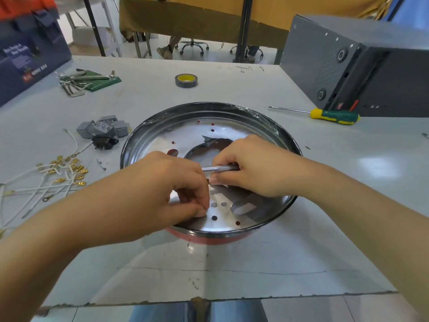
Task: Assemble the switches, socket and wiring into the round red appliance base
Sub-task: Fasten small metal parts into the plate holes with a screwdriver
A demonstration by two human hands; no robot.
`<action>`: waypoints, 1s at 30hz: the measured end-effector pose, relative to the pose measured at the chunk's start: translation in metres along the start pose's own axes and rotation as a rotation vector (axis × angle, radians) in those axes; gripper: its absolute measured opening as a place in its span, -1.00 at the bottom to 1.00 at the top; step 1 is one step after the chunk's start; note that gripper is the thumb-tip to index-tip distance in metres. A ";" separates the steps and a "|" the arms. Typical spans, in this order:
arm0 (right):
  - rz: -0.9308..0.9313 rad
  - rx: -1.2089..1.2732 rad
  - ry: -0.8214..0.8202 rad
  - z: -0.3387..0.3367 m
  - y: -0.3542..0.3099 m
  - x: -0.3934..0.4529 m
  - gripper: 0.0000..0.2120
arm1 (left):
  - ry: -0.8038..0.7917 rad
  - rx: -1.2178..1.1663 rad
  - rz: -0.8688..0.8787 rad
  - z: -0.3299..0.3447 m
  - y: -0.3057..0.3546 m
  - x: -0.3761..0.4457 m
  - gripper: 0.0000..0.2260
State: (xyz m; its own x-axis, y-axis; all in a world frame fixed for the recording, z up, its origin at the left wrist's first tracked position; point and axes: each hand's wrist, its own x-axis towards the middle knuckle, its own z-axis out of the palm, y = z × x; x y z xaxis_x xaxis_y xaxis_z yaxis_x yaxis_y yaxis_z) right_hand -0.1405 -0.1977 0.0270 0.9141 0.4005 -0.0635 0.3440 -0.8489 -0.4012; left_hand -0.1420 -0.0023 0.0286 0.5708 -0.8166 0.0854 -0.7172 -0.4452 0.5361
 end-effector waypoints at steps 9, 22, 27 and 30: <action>0.040 -0.032 -0.060 -0.004 -0.003 0.000 -0.62 | 0.064 0.053 -0.002 0.002 0.007 -0.003 -0.94; 0.095 0.375 0.157 -0.020 0.018 -0.022 -0.87 | -0.230 -0.257 -0.064 -0.007 0.015 0.031 -0.94; 0.030 0.539 0.153 -0.020 0.022 -0.030 -0.73 | -0.305 -0.238 -0.071 -0.005 0.017 0.042 -0.95; 0.027 0.575 0.192 -0.014 0.020 -0.028 -0.73 | -0.301 -0.225 -0.088 -0.001 0.015 0.043 -0.93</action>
State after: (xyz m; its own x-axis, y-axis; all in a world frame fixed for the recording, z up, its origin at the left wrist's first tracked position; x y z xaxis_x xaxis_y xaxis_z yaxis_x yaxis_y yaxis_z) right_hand -0.1564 -0.2310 0.0338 0.9617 0.2665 0.0640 0.1979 -0.5139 -0.8347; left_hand -0.1279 -0.0437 0.0412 0.4589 -0.8653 -0.2015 -0.5463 -0.4537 0.7041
